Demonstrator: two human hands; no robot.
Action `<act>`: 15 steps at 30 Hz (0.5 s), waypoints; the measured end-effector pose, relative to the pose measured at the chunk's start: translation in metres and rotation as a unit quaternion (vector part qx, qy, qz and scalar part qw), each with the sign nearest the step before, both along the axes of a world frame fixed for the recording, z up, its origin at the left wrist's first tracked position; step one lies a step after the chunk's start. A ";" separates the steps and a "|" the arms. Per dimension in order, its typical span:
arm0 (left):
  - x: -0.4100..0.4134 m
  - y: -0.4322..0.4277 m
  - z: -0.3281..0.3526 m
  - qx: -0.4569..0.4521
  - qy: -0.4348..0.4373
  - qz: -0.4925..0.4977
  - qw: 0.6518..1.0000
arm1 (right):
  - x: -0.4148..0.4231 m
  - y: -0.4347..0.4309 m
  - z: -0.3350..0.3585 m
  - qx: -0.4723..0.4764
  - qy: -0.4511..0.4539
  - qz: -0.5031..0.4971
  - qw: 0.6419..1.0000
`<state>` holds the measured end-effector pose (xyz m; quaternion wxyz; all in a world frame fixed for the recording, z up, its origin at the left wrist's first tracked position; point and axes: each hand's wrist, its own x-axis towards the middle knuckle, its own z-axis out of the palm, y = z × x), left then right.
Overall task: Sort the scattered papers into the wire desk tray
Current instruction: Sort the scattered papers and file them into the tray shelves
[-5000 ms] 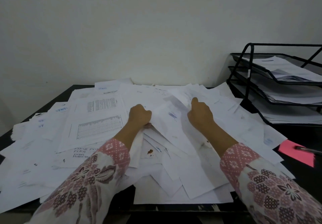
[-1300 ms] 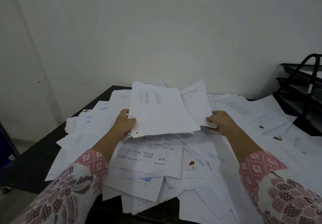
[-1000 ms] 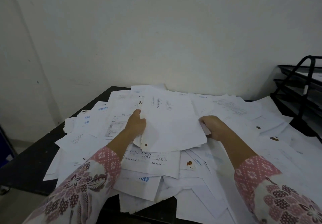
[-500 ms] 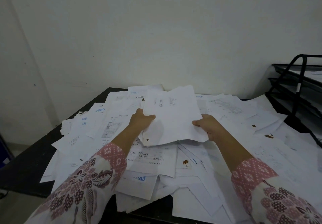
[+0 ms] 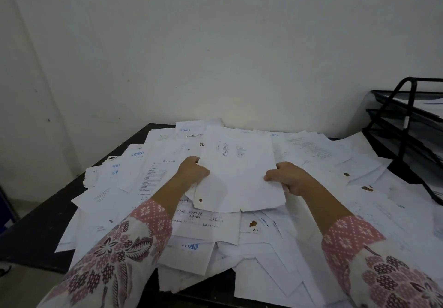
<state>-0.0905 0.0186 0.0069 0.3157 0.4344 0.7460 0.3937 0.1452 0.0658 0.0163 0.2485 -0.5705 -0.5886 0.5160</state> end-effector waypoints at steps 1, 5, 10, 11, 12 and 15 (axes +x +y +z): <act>0.000 0.000 0.000 -0.001 0.030 0.006 1.000 | -0.001 -0.001 0.001 0.001 -0.001 -0.001 1.000; 0.001 0.000 0.002 -0.026 0.097 -0.008 0.995 | -0.005 0.000 0.002 0.049 -0.041 -0.011 0.998; -0.001 0.001 0.008 -0.006 -0.016 -0.009 1.000 | -0.009 -0.003 0.012 0.099 0.022 -0.019 0.995; -0.001 -0.001 0.013 0.002 -0.055 -0.003 0.998 | -0.009 -0.002 0.015 0.118 0.042 -0.022 0.992; 0.000 -0.003 0.019 0.010 -0.086 0.005 0.996 | -0.008 -0.001 0.017 0.139 0.061 -0.025 0.988; 0.000 -0.004 0.036 0.074 -0.153 0.032 0.985 | -0.007 0.002 0.027 0.183 0.122 -0.024 0.975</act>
